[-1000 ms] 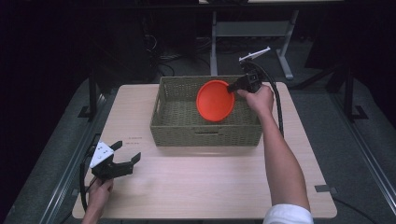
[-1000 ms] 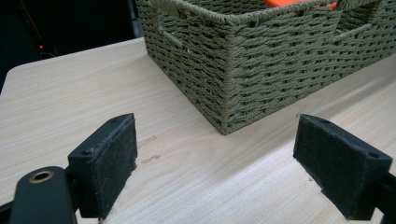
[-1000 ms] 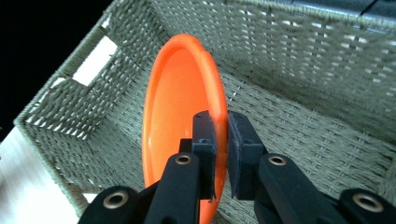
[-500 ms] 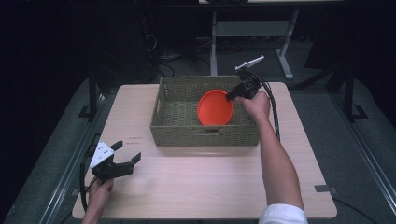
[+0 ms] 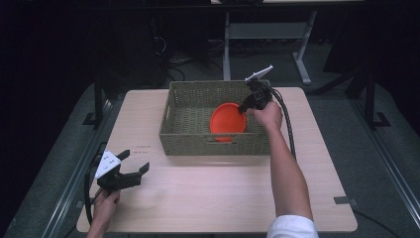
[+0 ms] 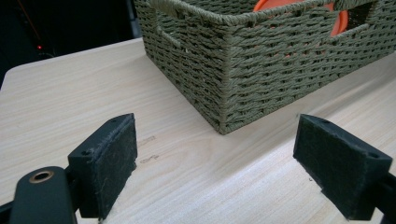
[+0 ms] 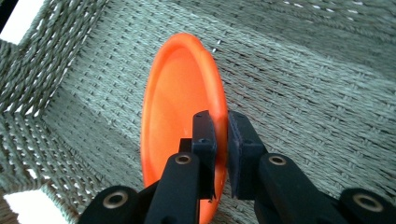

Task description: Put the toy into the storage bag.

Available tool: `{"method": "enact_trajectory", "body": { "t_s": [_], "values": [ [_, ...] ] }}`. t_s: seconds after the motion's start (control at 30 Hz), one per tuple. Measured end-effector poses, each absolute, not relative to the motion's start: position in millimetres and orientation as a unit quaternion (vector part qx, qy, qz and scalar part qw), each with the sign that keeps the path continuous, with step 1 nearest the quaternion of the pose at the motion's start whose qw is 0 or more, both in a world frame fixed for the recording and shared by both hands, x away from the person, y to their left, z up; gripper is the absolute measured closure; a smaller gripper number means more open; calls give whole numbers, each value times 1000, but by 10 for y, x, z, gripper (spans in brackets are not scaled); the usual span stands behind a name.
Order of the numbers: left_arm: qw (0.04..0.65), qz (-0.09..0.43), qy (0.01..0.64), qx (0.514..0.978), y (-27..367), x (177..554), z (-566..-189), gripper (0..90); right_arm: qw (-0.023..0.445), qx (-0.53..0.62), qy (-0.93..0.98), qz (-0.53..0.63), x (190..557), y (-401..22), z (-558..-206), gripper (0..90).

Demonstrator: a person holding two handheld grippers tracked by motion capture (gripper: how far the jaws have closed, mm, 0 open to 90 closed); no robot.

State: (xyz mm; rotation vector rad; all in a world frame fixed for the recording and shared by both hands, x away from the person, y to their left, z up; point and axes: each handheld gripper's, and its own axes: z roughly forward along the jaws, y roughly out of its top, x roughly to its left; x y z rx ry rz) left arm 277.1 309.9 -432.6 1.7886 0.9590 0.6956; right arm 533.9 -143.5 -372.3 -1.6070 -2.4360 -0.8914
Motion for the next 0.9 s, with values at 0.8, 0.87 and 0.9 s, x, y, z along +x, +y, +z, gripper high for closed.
{"method": "enact_trajectory", "body": {
  "t_s": [0.8, 0.87, 0.9],
  "values": [
    [476, 283, 391, 735, 3098, 2750, -4321, 130, 39, -549, -774, -315, 5231, -1632, -3631, 629],
    [475, 284, 390, 736, 3097, 2753, -4322, 130, 42, -544, -771, -327, 5206, -1661, -3585, 589],
    [475, 283, 391, 735, 3096, 2755, -4324, 130, 42, -543, -770, -332, 5196, -1670, -3559, 577]
  ]
}}
